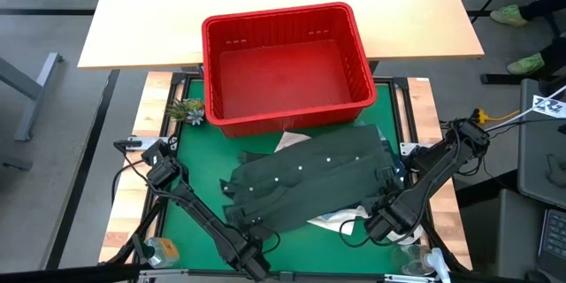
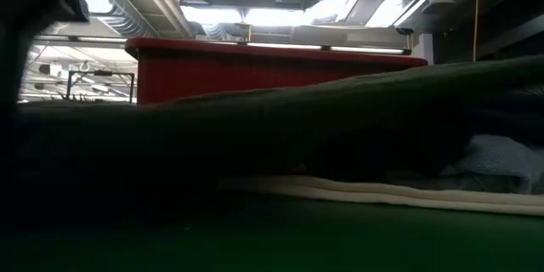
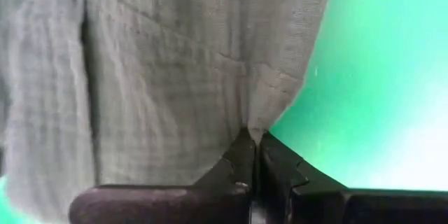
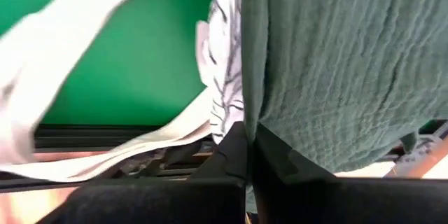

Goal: Fold laundry
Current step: Fold the patterned white shirt

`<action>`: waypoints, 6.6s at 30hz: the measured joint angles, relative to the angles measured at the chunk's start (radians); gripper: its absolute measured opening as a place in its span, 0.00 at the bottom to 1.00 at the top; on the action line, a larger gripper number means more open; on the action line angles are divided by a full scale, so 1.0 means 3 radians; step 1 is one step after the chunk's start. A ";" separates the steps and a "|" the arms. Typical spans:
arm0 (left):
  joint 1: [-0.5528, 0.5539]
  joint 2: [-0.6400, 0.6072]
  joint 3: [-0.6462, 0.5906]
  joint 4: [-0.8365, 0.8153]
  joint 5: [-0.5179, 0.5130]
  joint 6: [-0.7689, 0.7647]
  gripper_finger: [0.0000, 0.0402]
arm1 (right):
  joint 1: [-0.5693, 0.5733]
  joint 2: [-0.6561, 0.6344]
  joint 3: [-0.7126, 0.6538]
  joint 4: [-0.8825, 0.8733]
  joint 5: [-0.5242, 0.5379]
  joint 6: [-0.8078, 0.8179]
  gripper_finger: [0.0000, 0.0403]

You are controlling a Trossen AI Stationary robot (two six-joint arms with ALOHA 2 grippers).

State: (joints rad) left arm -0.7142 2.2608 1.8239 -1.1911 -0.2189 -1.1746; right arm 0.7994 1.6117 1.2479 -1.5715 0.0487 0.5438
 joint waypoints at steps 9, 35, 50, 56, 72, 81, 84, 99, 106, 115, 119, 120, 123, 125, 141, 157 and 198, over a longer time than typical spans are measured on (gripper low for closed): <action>-0.0210 -0.0004 0.0303 -0.0220 0.0352 0.0003 0.00 | 0.0174 -0.0003 0.0210 0.0237 -0.0418 0.0003 0.01; -0.0443 -0.0010 0.0311 0.0109 0.0465 -0.0091 0.14 | 0.0738 -0.0003 0.0208 0.1587 -0.0636 0.0029 0.01; -0.0442 -0.0015 0.0313 0.0109 0.0453 -0.0096 0.40 | 0.0738 -0.0003 0.0208 0.1563 -0.0636 0.0271 0.31; -0.0444 -0.0089 0.0313 0.0113 0.0414 -0.0097 0.40 | 0.0598 -0.0012 0.0206 0.1369 -0.0853 0.0297 0.37; -0.0077 -0.0882 0.0320 -0.0698 0.0024 0.0217 0.37 | -0.0380 -0.0680 0.0597 0.0607 -0.0062 -0.0637 0.37; 0.0453 -0.0970 0.0270 -0.0808 0.0148 0.1236 0.37 | -0.1355 -0.1238 0.0288 0.0796 0.0018 -0.1166 0.36; 0.0643 -0.0996 0.0170 -0.1087 0.0262 0.1594 0.37 | -0.1754 -0.1409 -0.0008 0.0928 -0.0272 -0.1451 0.36; 0.1615 -0.2959 -0.2501 0.0895 0.0260 0.1655 0.37 | -0.2828 -0.1594 -0.0432 0.1175 -0.0722 -0.1848 0.36; 0.1946 -0.3049 -0.3171 0.1782 0.0265 0.1391 0.37 | -0.2820 -0.1592 -0.0432 0.1450 -0.0615 -0.1846 0.36; 0.2114 -0.3024 -0.3644 0.2515 0.0255 0.1298 0.37 | -0.2819 -0.1584 -0.0432 0.1619 -0.0472 -0.1842 0.36; 0.2119 -0.3014 -0.3815 0.2897 0.0252 0.1293 0.37 | -0.2819 -0.1573 -0.0432 0.1624 -0.0367 -0.1841 0.36; 0.2119 -0.3012 -0.3863 0.2960 0.0253 0.1293 0.37 | -0.2819 -0.1567 -0.0432 0.1623 -0.0347 -0.1841 0.36; 0.2118 -0.3012 -0.3977 0.3197 0.0251 0.1233 0.37 | -0.2819 -0.1548 -0.0432 0.1637 -0.0341 -0.1841 0.36; 0.2119 -0.3012 -0.4066 0.3286 0.0251 0.1143 0.37 | -0.2819 -0.1536 -0.0432 0.1673 -0.0342 -0.1841 0.36; 0.1940 -0.2456 -0.4212 0.3918 0.0431 0.0964 0.37 | -0.2819 -0.1487 -0.0432 0.1642 -0.0346 -0.1812 0.36; 0.1945 -0.2434 -0.4216 0.3902 0.0389 0.0956 0.05 | -0.3268 -0.1488 -0.0762 0.1405 -0.0446 -0.1662 0.36; 0.1941 -0.2437 -0.4198 0.3912 0.0351 0.0882 0.03 | -0.3518 -0.1039 -0.1156 0.2032 -0.0661 -0.1990 0.12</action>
State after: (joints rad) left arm -0.1318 1.5297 0.5645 -0.0175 -0.1136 -0.9101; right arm -0.2560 1.2999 0.9012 -0.9620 -0.1495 -0.0531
